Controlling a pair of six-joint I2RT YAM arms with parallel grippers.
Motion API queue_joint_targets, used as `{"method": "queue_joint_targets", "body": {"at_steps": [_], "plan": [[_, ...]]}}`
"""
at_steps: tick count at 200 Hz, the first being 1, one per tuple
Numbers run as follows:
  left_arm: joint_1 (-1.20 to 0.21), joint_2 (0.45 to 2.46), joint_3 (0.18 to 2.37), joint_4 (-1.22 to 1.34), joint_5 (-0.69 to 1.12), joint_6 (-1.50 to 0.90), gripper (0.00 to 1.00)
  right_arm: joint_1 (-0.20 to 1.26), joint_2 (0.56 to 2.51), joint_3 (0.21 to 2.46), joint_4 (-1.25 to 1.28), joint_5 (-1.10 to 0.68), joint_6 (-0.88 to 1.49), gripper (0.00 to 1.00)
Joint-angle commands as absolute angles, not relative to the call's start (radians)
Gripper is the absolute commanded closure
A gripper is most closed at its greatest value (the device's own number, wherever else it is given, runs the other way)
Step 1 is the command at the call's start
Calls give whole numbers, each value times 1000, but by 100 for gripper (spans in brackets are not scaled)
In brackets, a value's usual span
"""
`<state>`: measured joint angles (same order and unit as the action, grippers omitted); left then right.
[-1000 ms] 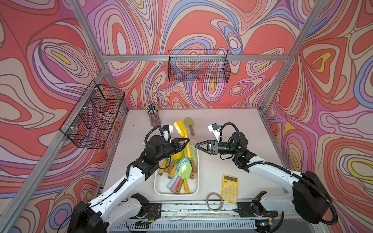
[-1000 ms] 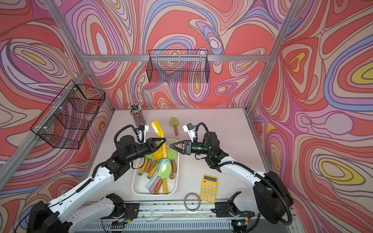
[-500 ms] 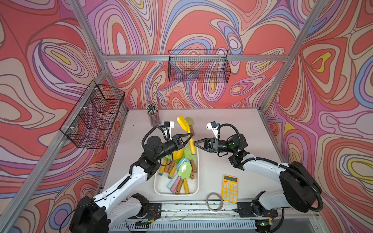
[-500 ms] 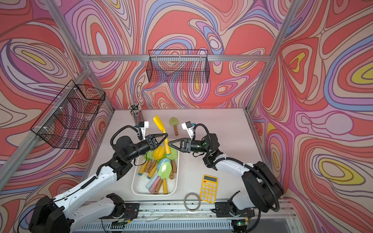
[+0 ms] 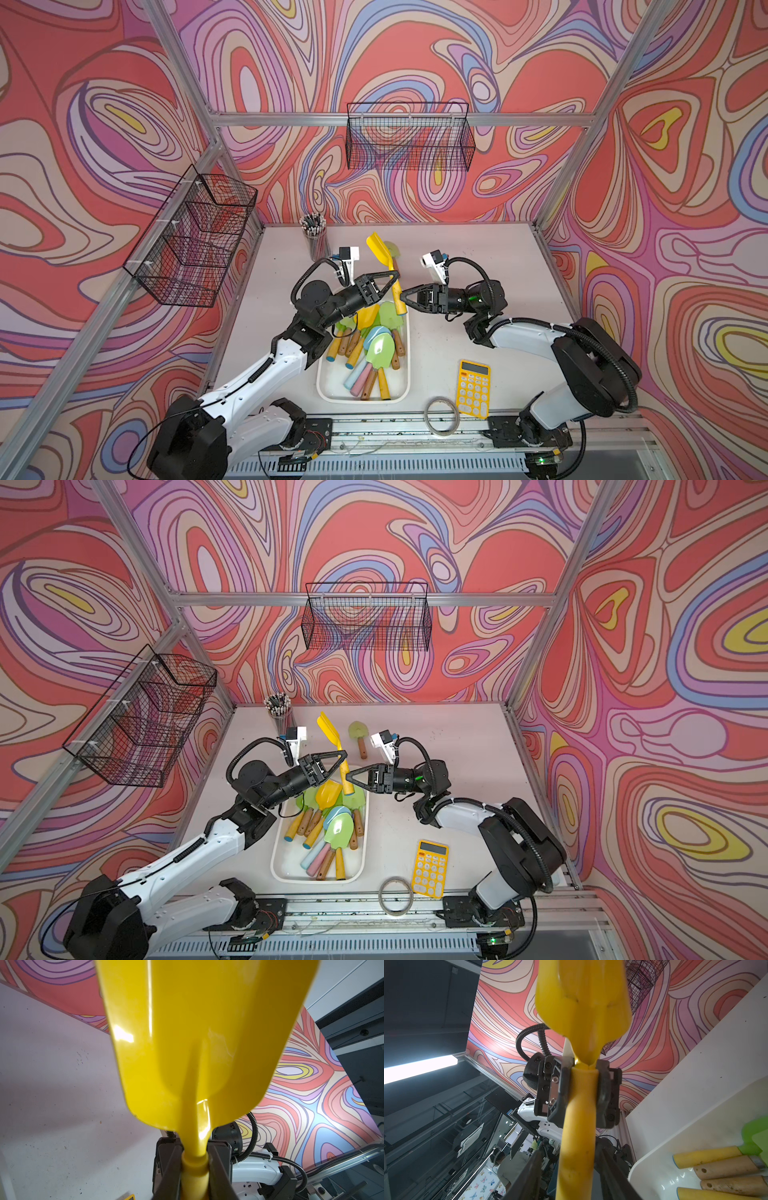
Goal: Take the shovel out of the storage box
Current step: Pick up the shovel from the storage box.
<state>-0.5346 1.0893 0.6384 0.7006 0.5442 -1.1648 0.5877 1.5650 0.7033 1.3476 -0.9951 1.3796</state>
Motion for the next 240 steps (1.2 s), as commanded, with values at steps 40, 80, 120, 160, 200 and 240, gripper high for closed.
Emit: {"method": "queue_joint_targets", "body": {"at_steps": [40,80,120,160,200,240], "plan": [[-517,1107,634,823,568,-1184,100,588,1584,748,1463,-1040,1467,58],[-515,1129,637,860,575,-1191,100,589,1598,758,1475,-1050,1483,58],[-512,1142,645,868,578,-1193,100,588,1603,761,1485,-1054,1494,61],[-509,1160,643,900,583,-1205,100,588,1606,766,1485,-1060,1501,68],[-508,1156,638,883,580,-1195,96,588,1617,773,1483,-1060,1507,75],[-496,1124,641,792,574,-1162,53,586,1621,783,1409,-1048,1471,79]]}}
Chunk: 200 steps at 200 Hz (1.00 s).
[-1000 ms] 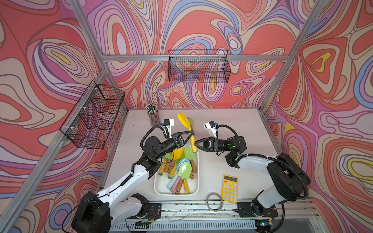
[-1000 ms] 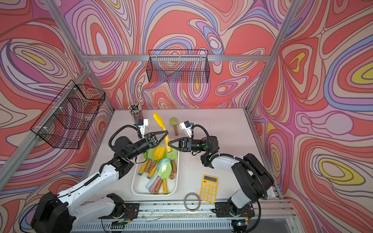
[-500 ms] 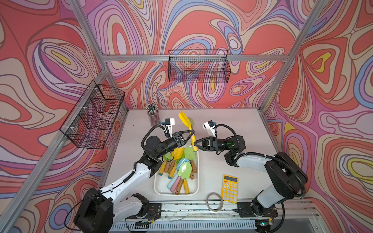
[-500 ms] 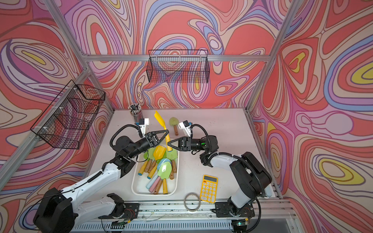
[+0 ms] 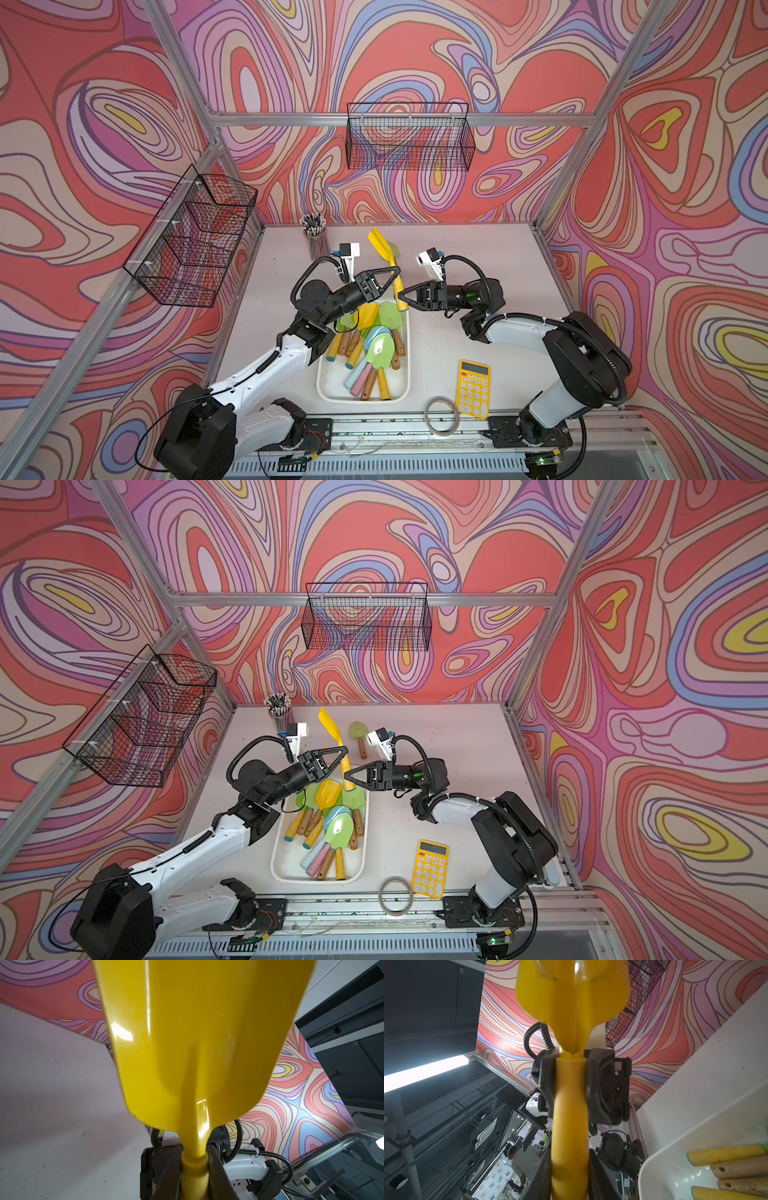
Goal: Take the shovel out of the storage box
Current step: Pick up the shovel from the storage box.
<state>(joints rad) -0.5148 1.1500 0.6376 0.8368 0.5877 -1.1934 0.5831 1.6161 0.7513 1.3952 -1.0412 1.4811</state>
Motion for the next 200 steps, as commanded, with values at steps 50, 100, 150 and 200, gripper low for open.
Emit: {"method": "queue_joint_targets", "body": {"at_steps": [50,100,150,200], "plan": [[-430,972,649,449,542,-1032,29,558,1593,807,1191,-1034,1351,80],[-430,860,793,-202,366,-746,33,517,1534,997,336,-920,854,81],[-437,888,811,-455,294,-671,35,489,1623,1226,-127,-712,585,81],[-542,907,830,-591,151,-631,36,455,1789,1420,-377,-452,447,81]]}}
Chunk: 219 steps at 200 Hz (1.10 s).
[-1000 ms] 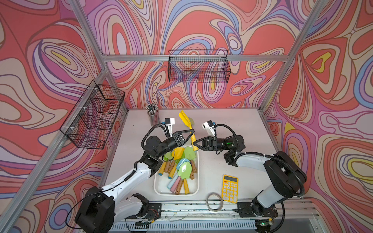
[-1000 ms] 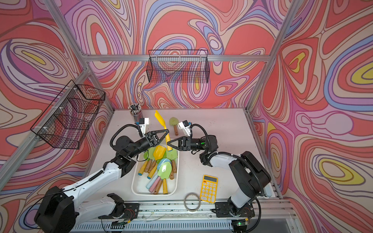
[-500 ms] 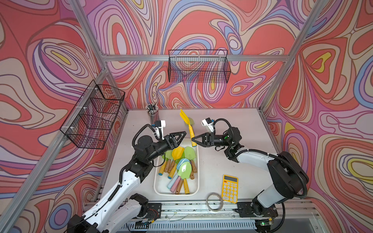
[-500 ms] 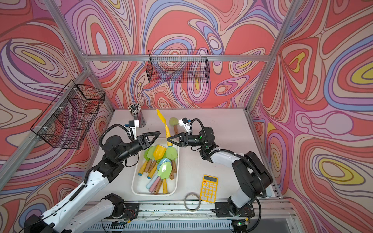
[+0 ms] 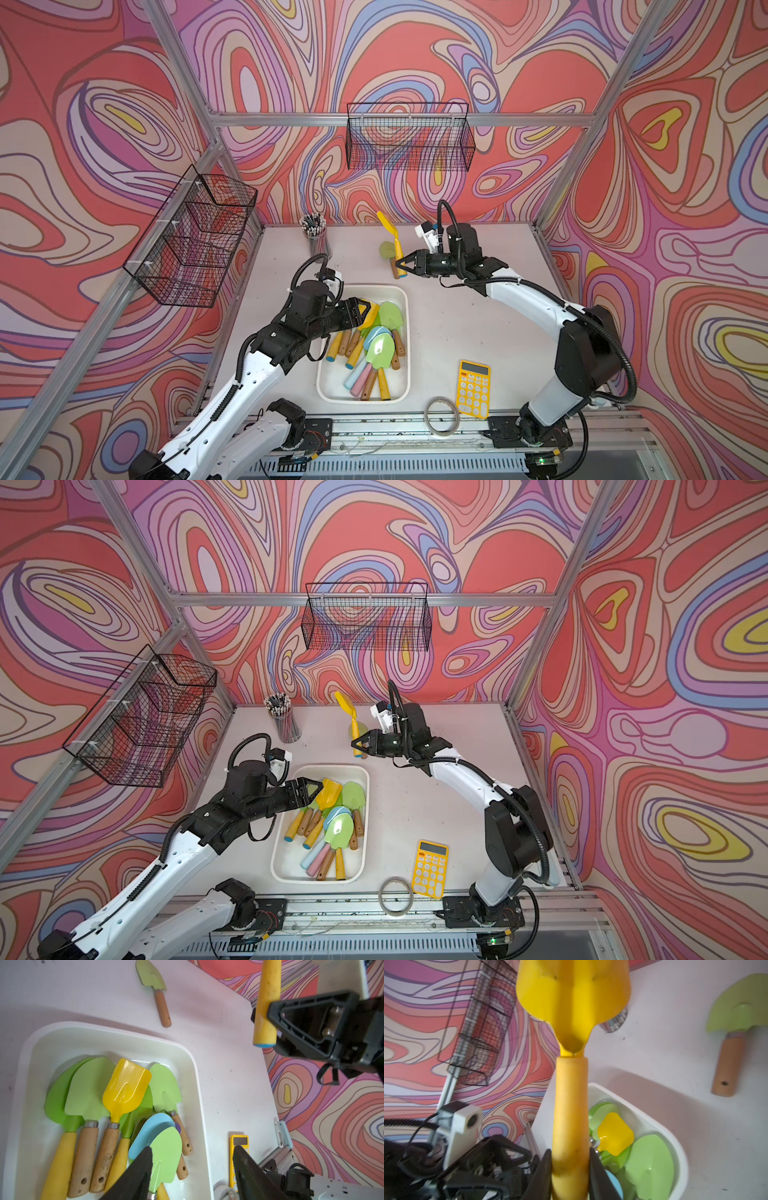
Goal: Take the shovel out of the storage box
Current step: Pick up the shovel from the storage box, then place the shovel at the center of the board.
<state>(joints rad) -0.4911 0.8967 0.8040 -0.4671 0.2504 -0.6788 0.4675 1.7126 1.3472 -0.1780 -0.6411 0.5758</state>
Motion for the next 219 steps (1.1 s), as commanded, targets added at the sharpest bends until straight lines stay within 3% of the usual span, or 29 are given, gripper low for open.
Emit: {"method": "queue_joint_targets", "body": {"at_steps": [1,69,146,219], "plan": [[-545,908,831,-594,148,-631,36,455,1797,1426,-381,-444,443,81],[-701,926,799,-690,20,-657,37,445,2066,1646,-550,-139,329,81],[-743,872,729,-702,15,-708,37,435,2273,1825,-626,-2,276,81],[-769,843,697,-710,-1,-736,38,433,2398,1948,-664,13,271,81]]}}
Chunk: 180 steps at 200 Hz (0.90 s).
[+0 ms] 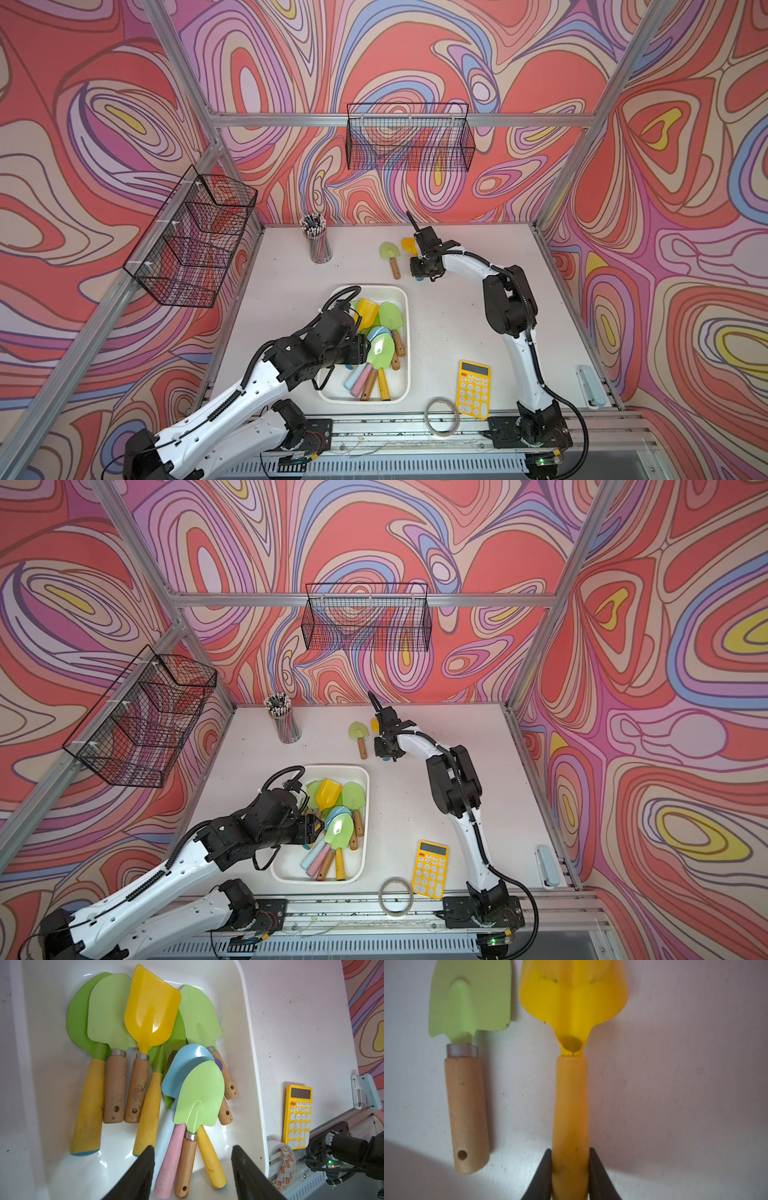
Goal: Take the shovel out of the storage box
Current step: Place the shovel at the center of the board.
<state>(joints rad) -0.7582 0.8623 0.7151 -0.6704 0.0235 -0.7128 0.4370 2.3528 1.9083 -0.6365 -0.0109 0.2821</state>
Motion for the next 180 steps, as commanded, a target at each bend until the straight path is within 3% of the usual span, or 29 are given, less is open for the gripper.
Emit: {"method": "queue_joint_targets", "body": {"at_steps": [1,97,180], "plan": [[-768,842,697,-710,-2,-736,38,433,2398,1950,-665,13,271,81],[-789,841,671,-701,-7,-758,38,445,2430,1980,-684,6,294,68],[-820,862,669,-727,-33,-773,38,464,2400,1971,-662,-64,317,63]]}}
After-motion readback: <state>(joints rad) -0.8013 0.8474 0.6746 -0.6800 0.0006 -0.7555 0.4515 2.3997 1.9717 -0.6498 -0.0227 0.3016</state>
